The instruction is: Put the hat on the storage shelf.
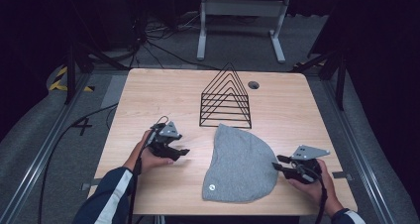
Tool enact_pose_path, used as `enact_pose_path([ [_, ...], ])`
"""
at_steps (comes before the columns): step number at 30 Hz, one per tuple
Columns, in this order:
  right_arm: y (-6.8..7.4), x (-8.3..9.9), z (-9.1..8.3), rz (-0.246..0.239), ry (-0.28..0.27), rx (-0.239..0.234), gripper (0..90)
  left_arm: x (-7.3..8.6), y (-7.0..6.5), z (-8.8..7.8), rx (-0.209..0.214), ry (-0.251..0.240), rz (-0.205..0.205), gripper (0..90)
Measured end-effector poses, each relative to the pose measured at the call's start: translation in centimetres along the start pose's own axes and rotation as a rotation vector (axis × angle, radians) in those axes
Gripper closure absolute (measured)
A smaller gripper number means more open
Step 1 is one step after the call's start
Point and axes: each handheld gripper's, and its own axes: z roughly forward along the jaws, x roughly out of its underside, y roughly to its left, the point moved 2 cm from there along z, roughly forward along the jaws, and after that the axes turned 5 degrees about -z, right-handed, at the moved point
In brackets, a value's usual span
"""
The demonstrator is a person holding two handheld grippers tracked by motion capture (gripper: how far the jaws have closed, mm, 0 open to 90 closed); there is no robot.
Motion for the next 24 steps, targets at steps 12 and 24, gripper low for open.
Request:
enact_pose_path([
  [12, 8.7, -3.5, 3.7, -0.163, -0.046, -0.274, 75.3, -5.8, -4.0, 5.4, 0.067, -0.004, 0.176, 43.1],
  [24, 10.5, -3.0, 5.0, -0.216, 0.018, -0.343, 76.1, -6.9, -4.2, 8.9, 0.092, 0.051, 0.193, 47.1],
])
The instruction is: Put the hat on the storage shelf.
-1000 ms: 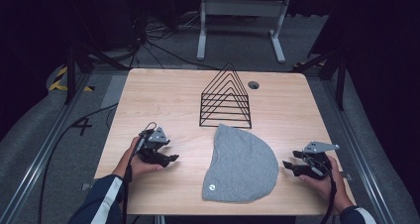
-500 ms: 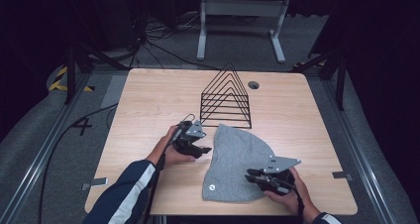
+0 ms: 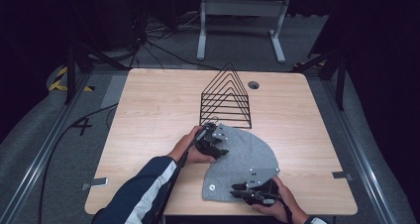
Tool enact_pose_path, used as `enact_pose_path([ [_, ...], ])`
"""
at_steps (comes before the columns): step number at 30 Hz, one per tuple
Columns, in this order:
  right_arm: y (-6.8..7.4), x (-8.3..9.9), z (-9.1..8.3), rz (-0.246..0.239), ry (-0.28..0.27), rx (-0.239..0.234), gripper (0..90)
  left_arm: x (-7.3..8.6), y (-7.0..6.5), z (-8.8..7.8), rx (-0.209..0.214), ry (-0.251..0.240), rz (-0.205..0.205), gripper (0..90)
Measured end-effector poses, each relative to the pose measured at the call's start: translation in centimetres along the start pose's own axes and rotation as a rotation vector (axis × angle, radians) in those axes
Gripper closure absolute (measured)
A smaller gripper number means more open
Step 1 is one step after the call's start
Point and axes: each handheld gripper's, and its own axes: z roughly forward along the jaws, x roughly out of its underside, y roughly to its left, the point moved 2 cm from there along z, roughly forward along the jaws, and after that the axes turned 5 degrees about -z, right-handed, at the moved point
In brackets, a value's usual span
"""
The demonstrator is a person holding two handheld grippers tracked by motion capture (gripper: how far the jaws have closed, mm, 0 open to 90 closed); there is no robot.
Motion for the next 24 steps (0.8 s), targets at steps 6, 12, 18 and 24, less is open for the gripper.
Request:
enact_pose_path([
  [6, -0.5, 0.6, -0.4, 0.019, 0.007, -0.014, 76.7, 0.9, -0.4, -0.8, 0.013, 0.020, -0.029, 47.2],
  [12, -1.4, 1.6, -1.5, 0.044, 0.011, 0.004, 77.5, 2.4, -1.5, -2.3, 0.025, 0.042, -0.029, 47.3],
  [18, -2.7, 2.2, -2.2, 0.078, 0.022, 0.038, 77.5, 3.5, -2.8, -3.3, 0.032, 0.043, -0.066, 47.2],
  [24, -4.8, 2.9, -2.9, 0.123, 0.034, 0.104, 77.4, 3.6, -5.4, -3.4, 0.046, 0.047, -0.066, 48.1],
])
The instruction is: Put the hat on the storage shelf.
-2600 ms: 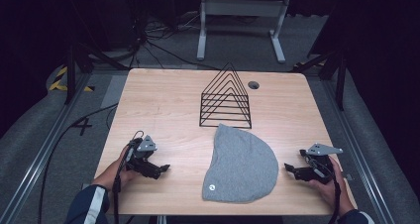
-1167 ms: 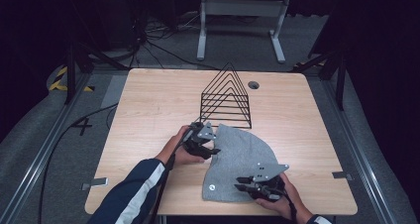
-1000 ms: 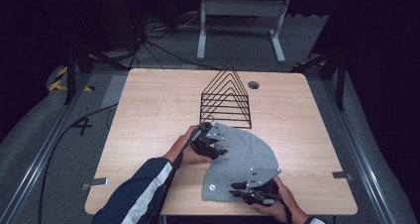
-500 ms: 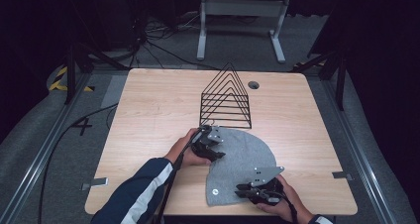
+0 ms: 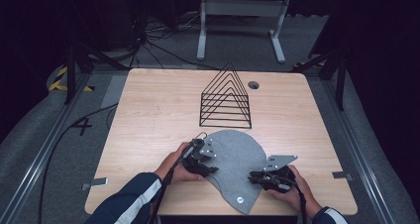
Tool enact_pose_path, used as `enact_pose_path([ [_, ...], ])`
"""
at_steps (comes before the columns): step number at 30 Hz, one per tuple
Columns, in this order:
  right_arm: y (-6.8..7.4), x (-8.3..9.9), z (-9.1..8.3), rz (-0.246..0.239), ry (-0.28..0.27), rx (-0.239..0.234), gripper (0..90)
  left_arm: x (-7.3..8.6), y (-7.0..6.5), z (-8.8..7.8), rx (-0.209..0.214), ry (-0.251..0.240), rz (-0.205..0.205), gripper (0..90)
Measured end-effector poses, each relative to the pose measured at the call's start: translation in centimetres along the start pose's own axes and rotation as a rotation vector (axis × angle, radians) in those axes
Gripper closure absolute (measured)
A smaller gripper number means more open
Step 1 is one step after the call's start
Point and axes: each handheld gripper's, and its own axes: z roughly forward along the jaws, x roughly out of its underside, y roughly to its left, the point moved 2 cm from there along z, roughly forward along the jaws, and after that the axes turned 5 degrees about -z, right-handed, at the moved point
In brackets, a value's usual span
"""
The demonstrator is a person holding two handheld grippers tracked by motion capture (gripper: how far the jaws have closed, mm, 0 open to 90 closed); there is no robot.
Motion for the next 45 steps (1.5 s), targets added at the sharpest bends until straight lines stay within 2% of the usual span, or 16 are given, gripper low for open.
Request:
enact_pose_path([
  [5, -1.4, 0.2, -0.2, 0.030, 0.005, 0.048, 77.5, -0.2, -1.6, 0.3, 0.015, 0.002, 0.014, 48.2],
  [11, -2.2, 0.1, -0.2, 0.036, 0.018, 0.102, 77.2, -0.4, -3.2, 0.6, 0.041, -0.003, 0.033, 48.1],
  [18, -2.9, -0.2, 0.0, 0.044, 0.023, 0.140, 75.3, -0.4, -3.9, 0.8, 0.059, -0.012, 0.039, 47.2],
  [23, -3.1, -0.3, 0.1, 0.045, 0.027, 0.159, 71.0, -0.4, -3.8, 0.7, 0.062, -0.012, 0.034, 41.2],
  [24, -3.2, -0.3, 0.1, 0.039, 0.032, 0.173, 66.6, -0.3, -3.5, 0.2, 0.038, -0.005, 0.032, 39.4],
  [26, -3.3, -0.4, 0.0, 0.035, 0.037, 0.180, 62.6, -0.2, -2.8, -0.7, 0.017, -0.041, 0.001, 36.3],
  [29, -3.6, -0.7, -0.3, 0.058, 0.012, 0.197, 53.9, 0.2, -1.2, -2.4, -0.059, -0.061, -0.040, 30.9],
  [31, -3.9, -1.0, -0.5, 0.071, 0.002, 0.220, 48.2, 0.7, 0.0, -3.1, -0.090, -0.054, -0.072, 26.8],
  [36, -4.8, -1.4, 0.4, 0.125, 0.030, 0.221, 36.5, 2.2, 2.9, -2.9, -0.112, -0.032, -0.166, 20.8],
  [38, -4.9, -1.6, 0.7, 0.137, 0.032, 0.198, 33.1, 2.5, 3.8, -2.6, -0.126, -0.020, -0.188, 20.0],
  [40, -4.9, -1.8, 1.0, 0.138, 0.040, 0.215, 29.7, 2.6, 4.5, -2.2, -0.136, -0.020, -0.217, 19.4],
  [43, -4.9, -1.9, 1.4, 0.148, 0.049, 0.206, 27.2, 2.6, 5.0, -1.6, -0.120, -0.025, -0.230, 19.2],
  [45, -5.1, -1.9, 1.9, 0.158, 0.072, 0.216, 22.7, 2.5, 5.0, -1.4, -0.129, -0.029, -0.229, 16.6],
])
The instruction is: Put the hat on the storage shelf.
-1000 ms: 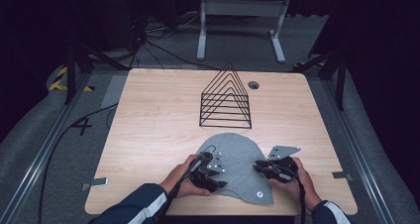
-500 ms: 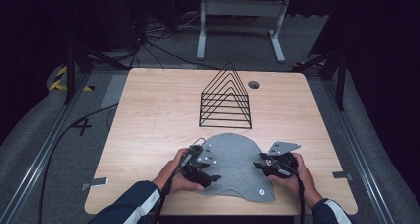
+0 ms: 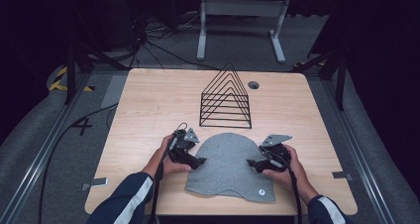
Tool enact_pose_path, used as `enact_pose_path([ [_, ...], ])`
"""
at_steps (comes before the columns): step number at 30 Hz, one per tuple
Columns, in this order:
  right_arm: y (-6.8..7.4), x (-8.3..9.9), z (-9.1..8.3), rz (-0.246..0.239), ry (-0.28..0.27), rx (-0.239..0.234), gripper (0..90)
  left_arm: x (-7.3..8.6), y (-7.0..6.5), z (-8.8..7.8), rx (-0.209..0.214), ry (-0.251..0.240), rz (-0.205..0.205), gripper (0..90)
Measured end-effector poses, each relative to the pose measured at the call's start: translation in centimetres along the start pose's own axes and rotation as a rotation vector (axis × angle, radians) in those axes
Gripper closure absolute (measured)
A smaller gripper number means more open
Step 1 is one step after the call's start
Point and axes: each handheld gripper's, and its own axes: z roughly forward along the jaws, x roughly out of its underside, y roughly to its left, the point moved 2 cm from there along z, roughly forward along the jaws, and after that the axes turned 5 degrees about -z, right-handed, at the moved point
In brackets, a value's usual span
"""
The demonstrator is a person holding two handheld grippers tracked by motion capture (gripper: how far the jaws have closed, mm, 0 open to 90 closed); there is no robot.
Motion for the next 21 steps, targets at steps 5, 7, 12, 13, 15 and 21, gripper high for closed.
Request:
enact_pose_path([
  [5, -0.2, 0.0, 0.3, 0.011, -0.001, -0.013, 21.9, -0.1, -0.5, 0.3, 0.005, -0.009, 0.010, 15.6],
  [7, 0.0, -0.1, 0.2, 0.007, 0.003, -0.021, 26.6, 0.0, -0.9, 0.3, 0.009, -0.009, 0.023, 16.2],
  [12, 0.6, -0.3, 0.0, -0.014, 0.001, -0.038, 42.9, -0.3, -1.9, 0.1, 0.017, 0.000, 0.022, 28.7],
  [13, 0.7, -0.4, 0.0, -0.014, 0.000, -0.040, 46.1, -0.3, -2.0, 0.1, 0.022, -0.002, 0.021, 30.9],
  [15, 0.8, -0.4, -0.1, -0.021, -0.007, -0.053, 54.5, -0.3, -2.1, 0.0, 0.026, -0.005, 0.028, 37.9],
  [21, 0.9, -0.4, -0.1, -0.021, -0.027, -0.094, 74.1, -0.4, -2.4, 0.1, 0.053, -0.019, 0.027, 60.5],
])
